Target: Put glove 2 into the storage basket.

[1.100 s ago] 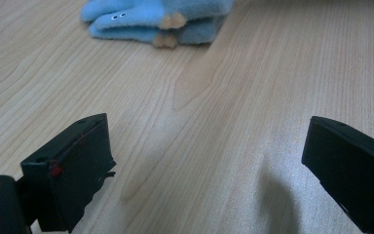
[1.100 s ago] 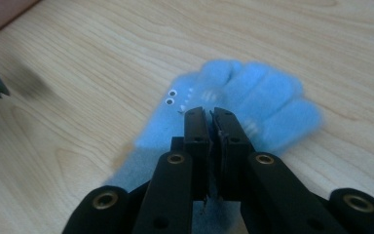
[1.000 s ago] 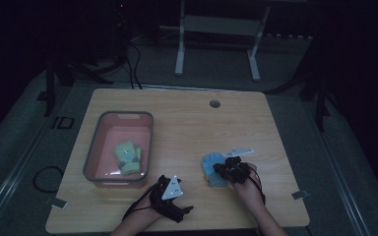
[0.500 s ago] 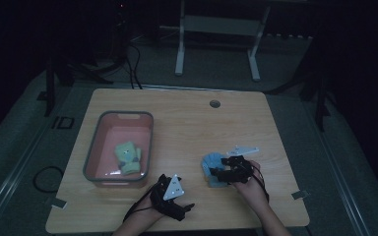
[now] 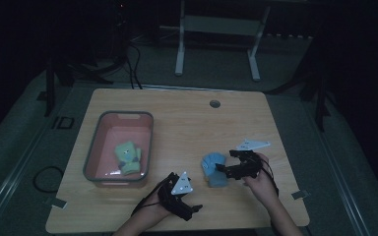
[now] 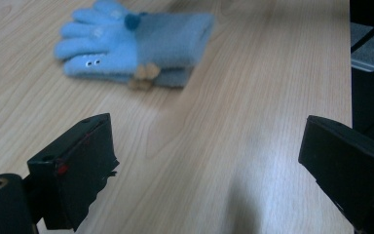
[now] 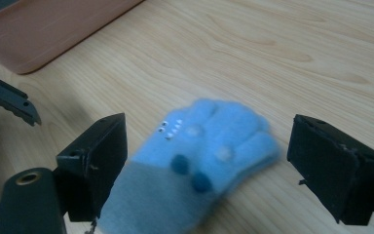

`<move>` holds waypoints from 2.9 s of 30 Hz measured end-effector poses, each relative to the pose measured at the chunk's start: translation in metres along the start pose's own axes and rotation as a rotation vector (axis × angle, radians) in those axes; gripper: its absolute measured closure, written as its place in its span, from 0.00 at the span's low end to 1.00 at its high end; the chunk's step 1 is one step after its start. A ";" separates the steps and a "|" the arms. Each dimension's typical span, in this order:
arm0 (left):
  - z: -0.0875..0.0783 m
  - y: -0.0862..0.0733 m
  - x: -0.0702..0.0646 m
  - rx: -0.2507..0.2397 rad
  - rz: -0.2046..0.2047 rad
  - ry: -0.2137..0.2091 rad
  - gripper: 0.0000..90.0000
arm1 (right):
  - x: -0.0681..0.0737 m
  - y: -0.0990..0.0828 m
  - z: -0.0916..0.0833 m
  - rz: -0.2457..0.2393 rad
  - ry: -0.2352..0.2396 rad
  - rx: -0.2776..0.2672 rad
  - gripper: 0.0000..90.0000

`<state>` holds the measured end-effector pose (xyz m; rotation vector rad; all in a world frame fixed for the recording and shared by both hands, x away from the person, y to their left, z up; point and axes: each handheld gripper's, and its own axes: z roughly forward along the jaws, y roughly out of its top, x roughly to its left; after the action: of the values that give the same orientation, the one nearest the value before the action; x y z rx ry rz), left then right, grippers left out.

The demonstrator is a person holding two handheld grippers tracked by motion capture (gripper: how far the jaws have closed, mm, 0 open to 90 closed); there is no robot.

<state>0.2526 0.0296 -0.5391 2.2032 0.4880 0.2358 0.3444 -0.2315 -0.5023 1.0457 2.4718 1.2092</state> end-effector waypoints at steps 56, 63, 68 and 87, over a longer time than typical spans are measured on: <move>0.077 0.048 0.017 0.099 0.296 0.037 0.83 | -0.032 -0.004 0.057 0.112 0.105 0.173 0.89; 0.067 0.054 0.016 0.114 0.323 0.051 0.85 | -0.028 0.006 0.050 0.120 0.137 0.142 0.91; 0.053 0.059 0.019 0.115 0.319 0.050 0.85 | -0.023 0.015 0.047 0.117 0.146 0.124 0.91; -0.022 0.065 0.036 0.138 0.318 0.141 0.85 | 0.017 0.078 0.052 0.038 0.218 0.063 0.91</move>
<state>0.2951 0.0233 -0.4743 2.4052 0.2315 0.5443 0.3956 -0.1556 -0.4752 1.0311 2.6809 1.3295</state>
